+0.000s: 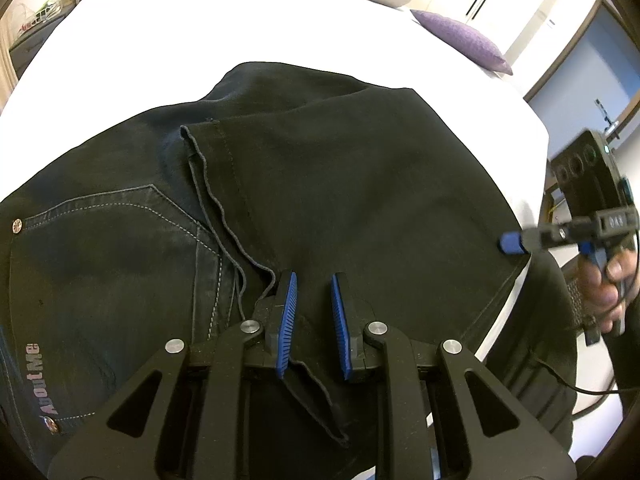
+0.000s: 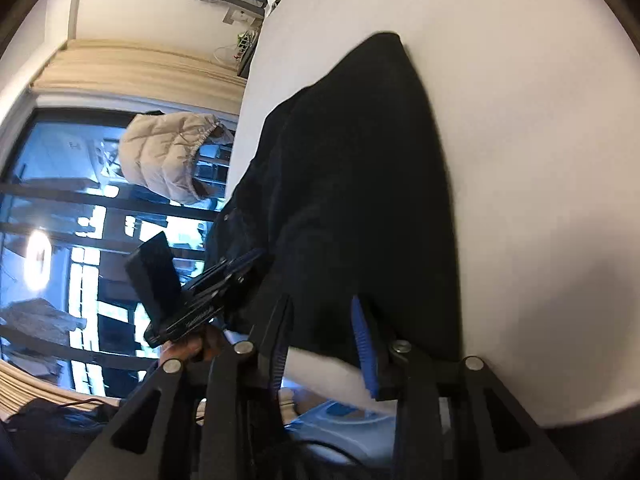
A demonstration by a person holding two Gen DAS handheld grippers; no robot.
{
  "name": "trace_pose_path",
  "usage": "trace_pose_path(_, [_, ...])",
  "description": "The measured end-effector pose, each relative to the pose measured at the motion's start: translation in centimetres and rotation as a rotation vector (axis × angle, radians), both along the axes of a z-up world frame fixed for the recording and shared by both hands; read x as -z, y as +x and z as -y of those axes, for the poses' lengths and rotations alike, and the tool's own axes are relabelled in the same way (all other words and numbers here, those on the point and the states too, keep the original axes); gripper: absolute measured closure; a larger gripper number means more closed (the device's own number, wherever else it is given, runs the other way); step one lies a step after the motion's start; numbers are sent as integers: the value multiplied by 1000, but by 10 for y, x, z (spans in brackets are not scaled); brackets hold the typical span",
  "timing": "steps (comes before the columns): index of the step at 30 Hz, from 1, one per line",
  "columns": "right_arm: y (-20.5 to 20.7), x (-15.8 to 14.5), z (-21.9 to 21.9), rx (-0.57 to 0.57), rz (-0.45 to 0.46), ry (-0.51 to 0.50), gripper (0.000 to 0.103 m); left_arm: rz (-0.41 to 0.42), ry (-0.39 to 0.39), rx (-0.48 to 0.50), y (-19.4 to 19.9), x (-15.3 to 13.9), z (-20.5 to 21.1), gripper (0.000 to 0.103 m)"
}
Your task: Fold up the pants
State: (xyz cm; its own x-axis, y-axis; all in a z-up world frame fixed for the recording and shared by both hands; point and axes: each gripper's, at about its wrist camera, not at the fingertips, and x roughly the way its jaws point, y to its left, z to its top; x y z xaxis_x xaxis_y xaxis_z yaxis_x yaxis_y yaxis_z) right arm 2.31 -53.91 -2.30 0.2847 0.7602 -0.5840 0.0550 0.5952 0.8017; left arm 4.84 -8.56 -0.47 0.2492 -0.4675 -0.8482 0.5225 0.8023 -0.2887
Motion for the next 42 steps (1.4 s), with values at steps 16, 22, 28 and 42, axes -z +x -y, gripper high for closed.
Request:
trace_pose_path(16, [2, -53, -37, 193, 220, 69, 18, 111, -158, -109, -38, -45, -62, 85])
trace_pose_path(22, [56, 3, -76, 158, 37, 59, 25, 110, -303, -327, -68, -65, -158, 85])
trace_pose_path(28, [61, -11, -90, 140, 37, -38, 23, 100, -432, -673, -107, -53, -270, 29])
trace_pose_path(42, [73, -27, -142, 130, 67, 240, 23, -190, -843, -912, -97, 42, -342, 5])
